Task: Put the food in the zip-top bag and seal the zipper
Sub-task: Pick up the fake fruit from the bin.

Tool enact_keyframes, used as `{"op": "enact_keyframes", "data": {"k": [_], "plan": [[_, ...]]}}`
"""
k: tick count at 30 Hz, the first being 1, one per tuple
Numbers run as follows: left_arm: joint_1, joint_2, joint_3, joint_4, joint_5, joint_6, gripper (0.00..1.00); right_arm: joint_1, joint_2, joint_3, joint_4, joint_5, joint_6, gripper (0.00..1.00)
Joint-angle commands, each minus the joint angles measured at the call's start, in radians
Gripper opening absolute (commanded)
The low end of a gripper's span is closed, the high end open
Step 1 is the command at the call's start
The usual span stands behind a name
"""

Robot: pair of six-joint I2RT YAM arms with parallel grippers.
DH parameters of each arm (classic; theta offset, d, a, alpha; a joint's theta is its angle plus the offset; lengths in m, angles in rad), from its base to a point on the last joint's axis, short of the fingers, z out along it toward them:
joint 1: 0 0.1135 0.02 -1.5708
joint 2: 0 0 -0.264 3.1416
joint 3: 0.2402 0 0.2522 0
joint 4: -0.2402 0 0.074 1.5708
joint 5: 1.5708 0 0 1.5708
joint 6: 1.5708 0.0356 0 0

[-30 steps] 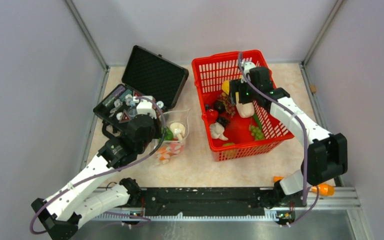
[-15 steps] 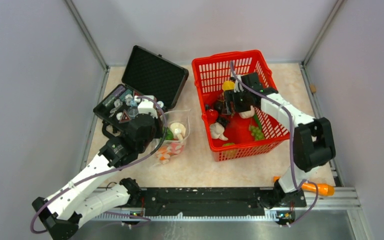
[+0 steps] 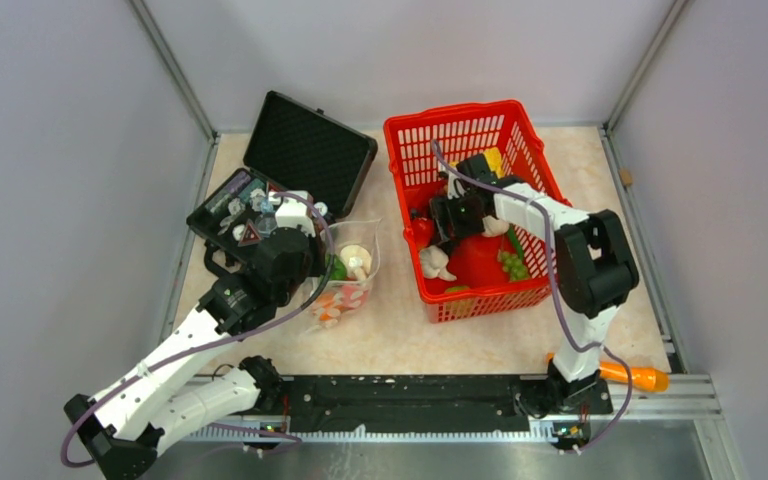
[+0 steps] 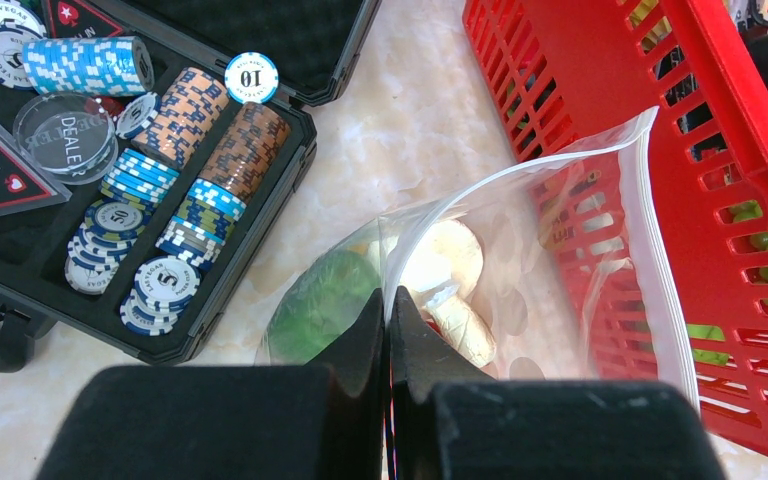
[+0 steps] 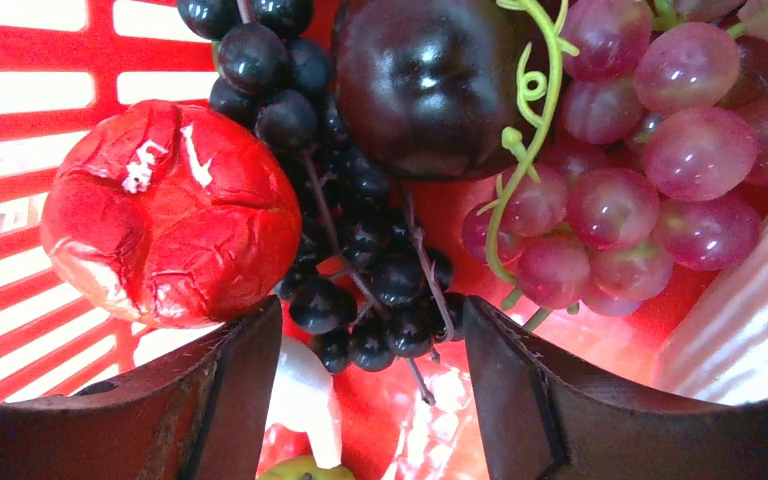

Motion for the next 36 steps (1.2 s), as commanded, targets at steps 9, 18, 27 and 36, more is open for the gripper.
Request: {"op": "enact_keyframes", "data": {"k": [9,18,27,36], "plan": [[0.007,-0.014,0.014,0.046,-0.005,-0.005,0.00,0.028,0.033,0.039,0.014,0.117,0.003,0.09],[0.007,-0.031,0.006,0.044,-0.011,-0.005,0.02,0.026,-0.329,-0.120,0.241,0.175,0.023,0.00],[0.009,-0.026,0.012,0.049,-0.010,-0.002,0.02,0.015,-0.522,-0.213,0.305,0.260,0.071,0.00],[0.009,-0.027,0.006,0.052,-0.005,-0.005,0.02,0.010,-0.667,-0.296,0.384,0.406,0.115,0.00]]}}
